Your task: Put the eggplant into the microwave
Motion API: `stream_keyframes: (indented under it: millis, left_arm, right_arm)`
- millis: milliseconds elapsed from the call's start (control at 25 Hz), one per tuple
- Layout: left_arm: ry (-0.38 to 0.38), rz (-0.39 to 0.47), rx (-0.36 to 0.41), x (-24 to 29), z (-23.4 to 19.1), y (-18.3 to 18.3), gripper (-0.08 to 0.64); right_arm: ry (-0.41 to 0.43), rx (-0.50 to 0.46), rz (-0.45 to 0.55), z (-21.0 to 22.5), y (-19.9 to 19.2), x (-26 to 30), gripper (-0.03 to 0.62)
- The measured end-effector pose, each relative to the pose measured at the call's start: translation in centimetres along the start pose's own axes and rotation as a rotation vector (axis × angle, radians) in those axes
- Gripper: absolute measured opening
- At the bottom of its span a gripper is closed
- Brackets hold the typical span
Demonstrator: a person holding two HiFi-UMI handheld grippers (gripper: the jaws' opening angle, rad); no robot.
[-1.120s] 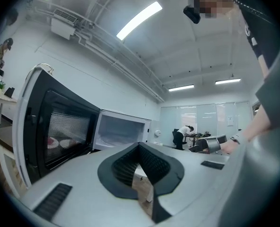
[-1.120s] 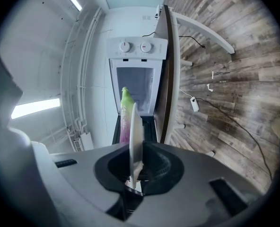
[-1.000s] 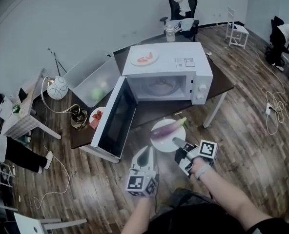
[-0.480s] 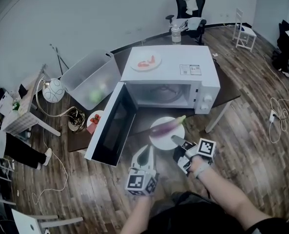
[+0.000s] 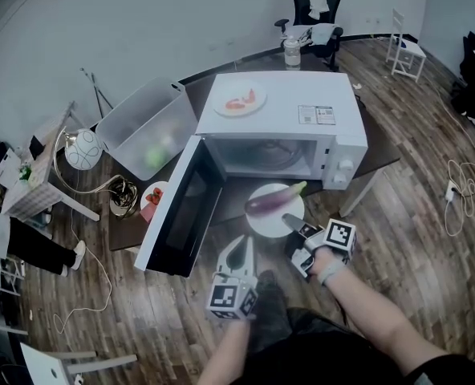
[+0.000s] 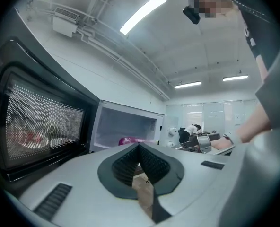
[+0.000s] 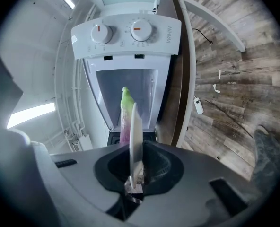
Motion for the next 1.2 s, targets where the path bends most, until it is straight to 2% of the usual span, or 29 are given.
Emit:
stream_keyframes:
  millis: [680, 1200]
  left_arm:
    - [-0.046, 0.0, -0.024, 4.7, -3.3, -2.4, 0.002]
    - [-0.149, 0.005, 0.047, 10.0, -3.7, -5.1, 0.002]
  right_arm:
    - [0.021, -0.001, 0.071, 1.0, 3.7, 4.3, 0.026]
    - [0.031, 0.006, 0.141, 2.7, 6.8, 7.4, 0.025]
Point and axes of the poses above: the fingertips, and each gripper's own axes: x forward along the fingers, z to its right, y out of its top, the point moved 4 cm from there along -x, backward along the fingers, and after that the axes turned 6 degrees about -z, right-handed, at the moved point
